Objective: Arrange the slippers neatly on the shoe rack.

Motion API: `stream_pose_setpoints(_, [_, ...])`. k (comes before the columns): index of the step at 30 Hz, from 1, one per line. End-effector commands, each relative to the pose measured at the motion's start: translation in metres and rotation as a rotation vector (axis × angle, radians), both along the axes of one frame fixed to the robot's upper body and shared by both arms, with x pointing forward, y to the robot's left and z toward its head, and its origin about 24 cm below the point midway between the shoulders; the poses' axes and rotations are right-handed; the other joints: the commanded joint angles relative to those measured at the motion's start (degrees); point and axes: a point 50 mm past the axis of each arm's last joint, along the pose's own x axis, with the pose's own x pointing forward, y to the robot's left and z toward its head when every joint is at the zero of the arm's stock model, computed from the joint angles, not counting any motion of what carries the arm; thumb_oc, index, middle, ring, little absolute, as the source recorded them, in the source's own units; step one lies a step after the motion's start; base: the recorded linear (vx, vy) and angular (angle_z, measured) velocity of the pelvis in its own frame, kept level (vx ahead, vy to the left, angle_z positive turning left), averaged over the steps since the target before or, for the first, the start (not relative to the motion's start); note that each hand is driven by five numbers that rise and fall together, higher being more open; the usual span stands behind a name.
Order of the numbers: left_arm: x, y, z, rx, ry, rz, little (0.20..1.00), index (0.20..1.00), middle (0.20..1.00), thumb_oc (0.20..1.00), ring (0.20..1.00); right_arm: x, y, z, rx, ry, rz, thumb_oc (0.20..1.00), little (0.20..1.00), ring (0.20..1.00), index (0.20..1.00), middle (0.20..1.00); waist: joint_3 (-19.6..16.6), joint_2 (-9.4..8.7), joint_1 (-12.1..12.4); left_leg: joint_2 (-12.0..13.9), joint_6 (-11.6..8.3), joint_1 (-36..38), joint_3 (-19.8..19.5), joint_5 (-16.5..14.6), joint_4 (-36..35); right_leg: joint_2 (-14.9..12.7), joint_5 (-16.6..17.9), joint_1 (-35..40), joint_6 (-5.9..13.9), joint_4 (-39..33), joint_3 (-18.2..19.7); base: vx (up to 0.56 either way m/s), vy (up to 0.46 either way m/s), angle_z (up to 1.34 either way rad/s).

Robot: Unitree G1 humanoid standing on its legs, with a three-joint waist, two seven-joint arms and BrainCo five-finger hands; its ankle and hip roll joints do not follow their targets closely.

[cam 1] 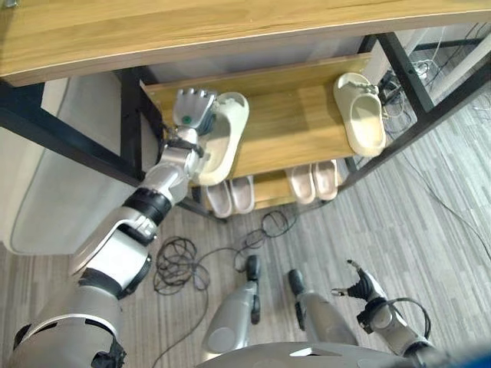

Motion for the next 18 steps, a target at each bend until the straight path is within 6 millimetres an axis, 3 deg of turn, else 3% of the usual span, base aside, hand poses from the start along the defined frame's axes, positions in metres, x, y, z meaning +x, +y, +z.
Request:
stream_pose_setpoints(1, [0.001, 0.0, 0.007, -0.039, -0.046, 0.009, 0.2, 0.2, 0.2, 0.2, 0.2, -0.002, -0.007, 0.008, -0.015, -0.04, 0.012, 1.0, 1.0, 1.0, 1.0, 1.0, 0.0, 3.14, -2.8, 1.9, -2.92, -0.1, -4.5, -9.2, 7.9, -4.7, 2.9, -0.4, 2.37, -0.7, -0.8, 0.15, -0.15, -0.19])
stream_pose_setpoints(4, [0.0, 0.004, 0.007, -0.048, -0.039, 0.015, 0.2, 0.2, 0.2, 0.2, 0.2, -0.005, -0.012, 0.008, -0.035, -0.033, 0.016, 1.0, 1.0, 1.0, 1.0, 1.0, 0.8, 5.06, -4.8, 2.6, -4.49, 3.8, -6.1, -11.0, 6.9, -9.2, 7.0, -4.9, 3.81, -6.1, 0.3, 0.17, -0.156, -0.02])
stream_pose_setpoints(5, [0.0, 0.005, 0.006, -0.049, -0.038, 0.015, 0.2, 0.2, 0.2, 0.2, 0.2, -0.005, -0.012, 0.008, -0.036, -0.031, 0.017, 1.0, 1.0, 1.0, 1.0, 1.0, 1.0, 5.22, -5.0, 2.6, -4.45, 4.2, -6.3, -11.1, 6.7, -9.2, 7.0, -4.3, 3.86, -6.6, 0.1, 0.18, -0.269, 0.19])
stream_pose_setpoints(6, [-0.001, -0.004, -0.001, -0.059, -0.018, -0.006, 0.2, 0.2, 0.2, 0.2, 0.2, -0.003, -0.009, 0.007, -0.042, -0.027, 0.024, 1.0, 1.0, 1.0, 1.0, 1.0, 0.6, 4.81, -5.2, 2.5, -5.4, 5.1, -6.9, -11.9, 7.4, -11.6, 8.5, -3.3, 4.55, -9.8, -1.7, 0.14, -0.237, 0.28])
stream_pose_setpoints(8, [-0.001, -0.007, -0.003, -0.061, -0.015, -0.013, 0.2, 0.2, 0.2, 0.2, 0.2, -0.003, -0.007, 0.007, -0.046, -0.027, 0.028, 1.0, 1.0, 1.0, 1.0, 1.0, 0.2, 4.53, -5.3, 1.9, -5.38, 5.1, -7.2, -12.2, 7.6, -12.1, 9.1, -1.7, 5.05, -11.3, -1.9, 0.09, -0.229, 0.35])
stream_pose_setpoints(9, [-0.001, -0.013, -0.013, -0.077, 0.014, -0.017, 0.2, 0.2, 0.2, 0.2, 0.2, 0.005, -0.006, 0.008, -0.045, -0.038, 0.034, 1.0, 1.0, 1.0, 1.0, 1.0, -0.4, 4.55, -4.9, 2.6, -6.14, 5.2, -7.6, -11.6, 7.2, -10.5, 9.5, -1.8, 5.08, -10.0, -1.4, 0.03, -0.275, 0.4])
stream_pose_setpoints(14, [0.001, -0.006, -0.032, -0.153, 0.077, 0.037, 0.2, 0.2, 0.2, 0.2, 0.2, 0.004, -0.005, 0.006, -0.043, -0.033, 0.049, 1.0, 1.0, 1.0, 1.0, 1.0, -1.5, 5.97, -5.4, 7.6, -8.45, 7.1, -9.5, -9.4, 4.8, -5.4, 5.9, -0.5, 2.2, -7.7, -3.2, 0.09, -0.33, 0.1])
stream_pose_setpoints(16, [0.003, -0.002, -0.033, -0.147, 0.086, 0.06, 0.2, 0.2, 0.2, 0.2, 0.2, 0.004, -0.006, 0.006, -0.043, -0.037, 0.044, 1.0, 1.0, 1.0, 1.0, 1.0, -0.8, 5.48, -5.4, 9.6, -9.34, 4.9, -9.0, -6.5, 9.0, -4.1, 4.7, 0.8, 1.03, -7.3, -4.4, 0.08, -0.269, 0.1])
stream_pose_setpoints(17, [0.003, -0.002, -0.033, -0.147, 0.085, 0.06, 0.2, 0.2, 0.2, 0.2, 0.2, 0.004, -0.006, 0.006, -0.043, -0.038, 0.044, 1.0, 1.0, 1.0, 1.0, 1.0, -0.8, 5.54, -5.5, 9.7, -9.42, 4.6, -9.2, -6.6, 9.4, -4.1, 4.7, 0.8, 0.96, -7.2, -4.6, 0.06, -0.331, 0.1])
stream_pose_setpoints(18, [0.005, 0.004, -0.032, -0.169, 0.092, 0.091, 0.2, 0.2, 0.2, 0.2, 0.2, 0.002, -0.009, 0.006, -0.043, -0.034, 0.031, 1.0, 1.0, 1.0, 1.0, 1.0, -0.1, 4.6, -5.5, 12.1, -8.6, 1.3, -7.3, -3.5, 17.2, -2.8, 3.2, 2.1, -0.8, -6.3, -6.2, 0.05, -0.301, 0.28])
